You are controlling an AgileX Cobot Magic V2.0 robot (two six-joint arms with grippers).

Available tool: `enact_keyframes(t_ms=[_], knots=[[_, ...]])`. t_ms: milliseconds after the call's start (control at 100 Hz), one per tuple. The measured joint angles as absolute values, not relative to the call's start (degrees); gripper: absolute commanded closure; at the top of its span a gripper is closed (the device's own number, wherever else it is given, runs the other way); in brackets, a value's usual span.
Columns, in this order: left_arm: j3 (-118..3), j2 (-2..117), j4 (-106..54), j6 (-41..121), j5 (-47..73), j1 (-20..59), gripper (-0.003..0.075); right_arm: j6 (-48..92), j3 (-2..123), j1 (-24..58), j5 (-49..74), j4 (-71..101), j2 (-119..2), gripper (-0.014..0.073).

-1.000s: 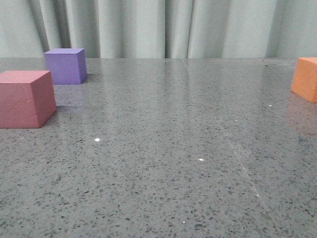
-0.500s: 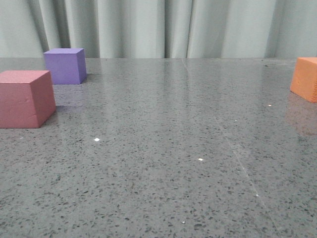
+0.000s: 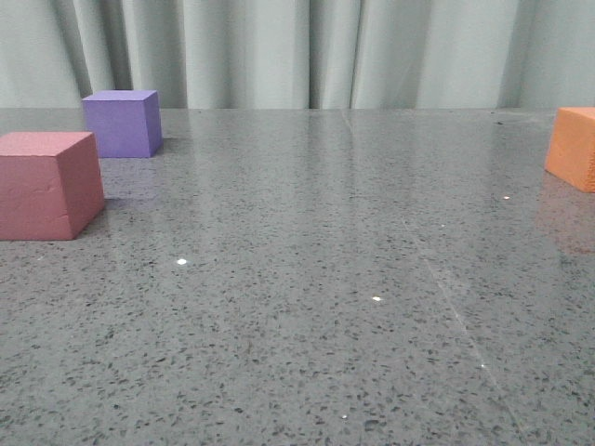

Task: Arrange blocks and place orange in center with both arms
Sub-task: 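Lower the right gripper over the orange cube and close on it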

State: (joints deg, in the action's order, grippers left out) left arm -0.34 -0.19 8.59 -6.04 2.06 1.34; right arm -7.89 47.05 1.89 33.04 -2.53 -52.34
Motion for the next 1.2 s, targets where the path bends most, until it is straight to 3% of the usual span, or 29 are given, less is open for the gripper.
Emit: enact_keyframes(t_ms=[330,820,1200], knots=[[-0.34,-0.19,8.59,-6.04,2.06,1.34,0.0739,-7.89,50.88,1.89,34.69,-2.53,-55.15,0.0015],[-0.34,-0.19,8.59,-6.04,2.06,1.34,0.0739,-5.38,73.32,1.89,43.97,-2.53,-78.07,0.0015],[-0.34,-0.19,8.59,-6.04,2.06,1.34,0.0739,-4.39,74.86,1.89,44.49,-2.53,-84.94,0.0015]])
